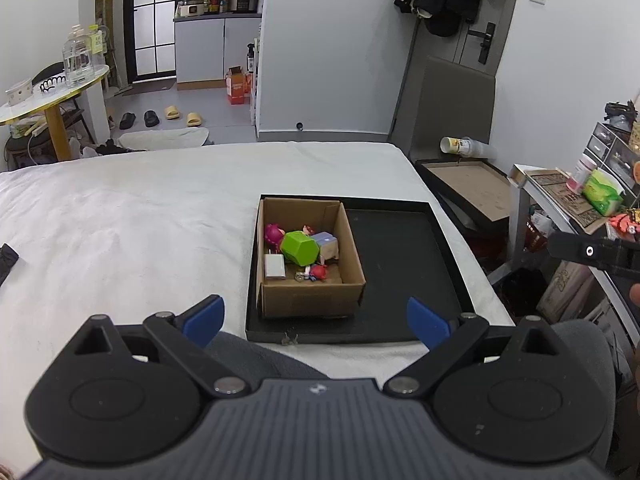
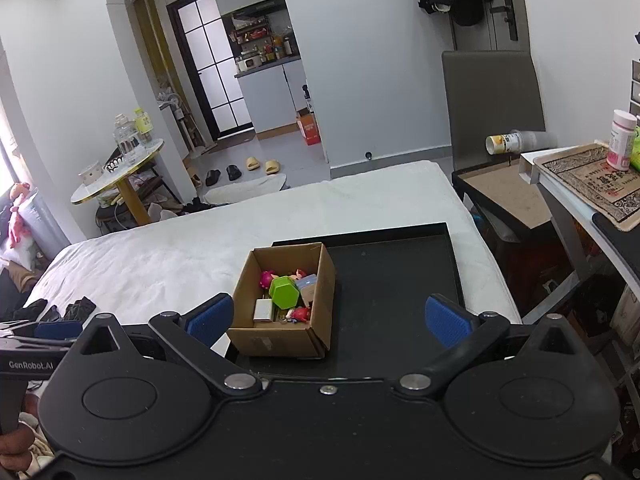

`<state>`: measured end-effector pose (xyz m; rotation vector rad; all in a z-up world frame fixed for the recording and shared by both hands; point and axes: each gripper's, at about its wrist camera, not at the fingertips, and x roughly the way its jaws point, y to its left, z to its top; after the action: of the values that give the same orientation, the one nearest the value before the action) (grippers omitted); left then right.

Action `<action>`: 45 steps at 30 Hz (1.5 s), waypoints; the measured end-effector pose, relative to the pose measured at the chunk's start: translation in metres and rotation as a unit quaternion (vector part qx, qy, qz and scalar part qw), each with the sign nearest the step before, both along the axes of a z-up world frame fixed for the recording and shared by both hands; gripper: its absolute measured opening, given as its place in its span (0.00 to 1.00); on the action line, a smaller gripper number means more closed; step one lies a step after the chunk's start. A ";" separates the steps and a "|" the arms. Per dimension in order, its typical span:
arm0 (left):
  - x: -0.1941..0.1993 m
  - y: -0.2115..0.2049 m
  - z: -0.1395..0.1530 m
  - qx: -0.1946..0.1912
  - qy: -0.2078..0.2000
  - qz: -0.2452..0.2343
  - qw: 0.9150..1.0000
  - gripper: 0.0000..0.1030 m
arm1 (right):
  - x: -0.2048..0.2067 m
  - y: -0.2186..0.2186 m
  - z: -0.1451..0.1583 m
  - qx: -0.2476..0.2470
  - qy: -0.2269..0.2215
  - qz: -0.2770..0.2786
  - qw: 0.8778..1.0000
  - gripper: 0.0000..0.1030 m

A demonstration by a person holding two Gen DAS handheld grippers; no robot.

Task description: Organize rigid objects

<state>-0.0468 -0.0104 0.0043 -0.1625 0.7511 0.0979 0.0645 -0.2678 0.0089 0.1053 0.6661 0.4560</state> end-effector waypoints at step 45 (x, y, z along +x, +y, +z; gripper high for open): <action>-0.070 0.027 0.028 -0.002 -0.052 0.015 0.999 0.95 | -0.058 0.018 0.025 -0.027 -0.042 0.015 0.999 1.00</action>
<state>-0.1166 0.0162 0.0322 -0.1817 0.6446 0.1145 0.0062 -0.2502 0.0337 0.0250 0.5970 0.4685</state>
